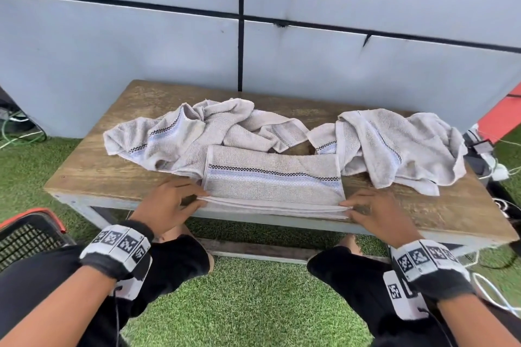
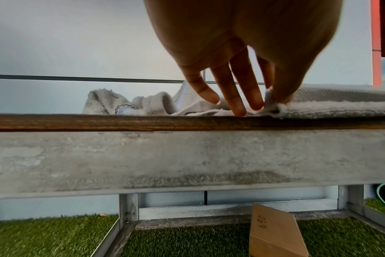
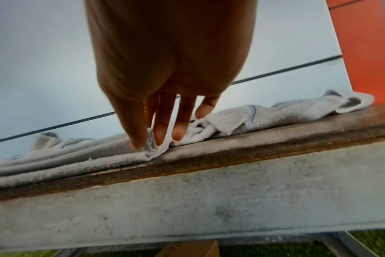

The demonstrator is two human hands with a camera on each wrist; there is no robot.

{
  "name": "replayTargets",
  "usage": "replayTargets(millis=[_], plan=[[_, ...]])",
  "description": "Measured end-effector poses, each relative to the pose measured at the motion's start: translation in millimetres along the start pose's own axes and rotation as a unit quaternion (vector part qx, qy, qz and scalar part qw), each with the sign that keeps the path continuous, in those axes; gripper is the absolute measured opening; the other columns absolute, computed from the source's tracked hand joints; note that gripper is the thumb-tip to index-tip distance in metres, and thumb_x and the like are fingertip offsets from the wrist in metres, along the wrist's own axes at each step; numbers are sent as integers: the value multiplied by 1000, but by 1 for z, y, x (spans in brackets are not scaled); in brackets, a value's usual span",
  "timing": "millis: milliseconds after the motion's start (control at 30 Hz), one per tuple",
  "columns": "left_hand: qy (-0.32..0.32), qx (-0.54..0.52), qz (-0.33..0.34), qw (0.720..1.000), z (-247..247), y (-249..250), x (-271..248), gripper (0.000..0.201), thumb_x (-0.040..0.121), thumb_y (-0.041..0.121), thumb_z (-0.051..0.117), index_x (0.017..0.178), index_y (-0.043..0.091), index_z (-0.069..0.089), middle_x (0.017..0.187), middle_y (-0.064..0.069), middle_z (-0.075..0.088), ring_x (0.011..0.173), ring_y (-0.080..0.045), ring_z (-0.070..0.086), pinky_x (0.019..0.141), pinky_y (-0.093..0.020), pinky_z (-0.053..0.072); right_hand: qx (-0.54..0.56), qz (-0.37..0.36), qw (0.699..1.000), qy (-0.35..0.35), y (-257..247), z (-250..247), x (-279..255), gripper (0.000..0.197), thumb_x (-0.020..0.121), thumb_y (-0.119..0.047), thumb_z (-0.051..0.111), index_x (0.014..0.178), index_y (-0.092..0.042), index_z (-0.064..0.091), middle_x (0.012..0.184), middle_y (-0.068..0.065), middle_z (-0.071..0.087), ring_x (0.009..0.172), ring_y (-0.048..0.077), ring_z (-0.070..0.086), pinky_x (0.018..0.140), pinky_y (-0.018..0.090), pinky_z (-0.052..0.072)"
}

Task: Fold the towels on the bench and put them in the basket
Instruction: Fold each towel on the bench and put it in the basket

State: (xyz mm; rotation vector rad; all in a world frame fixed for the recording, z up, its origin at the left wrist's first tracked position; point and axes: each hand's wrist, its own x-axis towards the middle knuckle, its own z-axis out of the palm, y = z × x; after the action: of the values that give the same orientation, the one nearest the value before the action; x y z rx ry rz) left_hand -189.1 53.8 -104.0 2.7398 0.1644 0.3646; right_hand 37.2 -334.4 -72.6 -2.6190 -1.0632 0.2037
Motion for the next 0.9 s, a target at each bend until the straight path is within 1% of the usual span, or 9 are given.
replayTargets(millis=[100, 200, 333, 400, 500, 600, 733, 833, 900], plan=[[11, 15, 25, 999, -3, 3, -3, 52, 88, 67, 31, 97, 33, 70, 97, 14, 68, 85, -10, 62, 81, -31, 48, -30, -10, 999, -6, 1, 3, -4, 24, 83, -47, 59, 105, -40, 65, 100, -25, 54, 106, 7, 52, 104, 43, 33], [22, 38, 48, 998, -6, 10, -4, 36, 85, 55, 45, 93, 32, 71, 92, 15, 67, 83, -6, 58, 81, -28, 44, -33, -11, 999, -26, -2, 3, -4, 27, 82, -50, 59, 107, -41, 64, 101, -26, 51, 99, -1, 48, 100, 40, 40], [-12, 75, 57, 995, -6, 8, -3, 32, 75, 54, 52, 93, 32, 68, 94, 15, 64, 87, -10, 62, 86, -36, 46, -62, -16, 997, -45, -4, 2, -6, 32, 80, -49, 63, 111, -41, 59, 106, -28, 46, 105, -4, 39, 105, 35, 32], [-22, 94, 67, 993, -4, 8, -2, 33, 75, 54, 50, 91, 31, 67, 93, 13, 64, 86, -13, 63, 85, -35, 46, -79, -17, 996, -46, -7, 2, -8, 32, 82, -45, 64, 112, -39, 56, 110, -27, 45, 107, -4, 36, 104, 30, 27], [-15, 84, 58, 995, -3, 7, 0, 30, 76, 50, 48, 87, 30, 67, 90, 13, 64, 85, -13, 63, 84, -31, 42, -81, -20, 996, -29, -10, 5, -7, 27, 84, -36, 65, 109, -33, 59, 112, -21, 52, 111, 1, 44, 103, 28, 26], [-15, 56, 48, 997, -4, 5, 2, 29, 77, 49, 49, 89, 30, 68, 90, 15, 64, 84, -11, 62, 83, -31, 40, -75, -27, 996, -26, -6, 7, -6, 24, 84, -36, 63, 108, -34, 60, 108, -21, 53, 110, 3, 48, 105, 32, 29], [-3, -14, 42, 999, -7, 5, 7, 26, 78, 48, 55, 92, 31, 68, 92, 16, 63, 82, -9, 61, 78, -37, 51, -54, -37, 998, -3, -5, 5, -6, 24, 85, -33, 61, 109, -32, 62, 105, -21, 52, 104, 0, 44, 104, 36, 34], [25, -110, 13, 994, -15, 10, 11, 25, 76, 44, 63, 93, 27, 68, 97, 13, 64, 86, -1, 60, 80, -27, 50, 4, -36, 999, 33, -10, 1, -5, 24, 81, -22, 66, 105, -25, 65, 103, -14, 57, 100, 6, 51, 97, 38, 42], [37, -166, -29, 985, -23, 17, 15, 20, 77, 35, 72, 94, 28, 67, 100, 16, 65, 92, 1, 59, 86, -25, 48, 55, -25, 996, 63, -19, -8, -6, 25, 79, -12, 68, 101, -23, 64, 96, -7, 60, 93, 13, 55, 89, 32, 46]])
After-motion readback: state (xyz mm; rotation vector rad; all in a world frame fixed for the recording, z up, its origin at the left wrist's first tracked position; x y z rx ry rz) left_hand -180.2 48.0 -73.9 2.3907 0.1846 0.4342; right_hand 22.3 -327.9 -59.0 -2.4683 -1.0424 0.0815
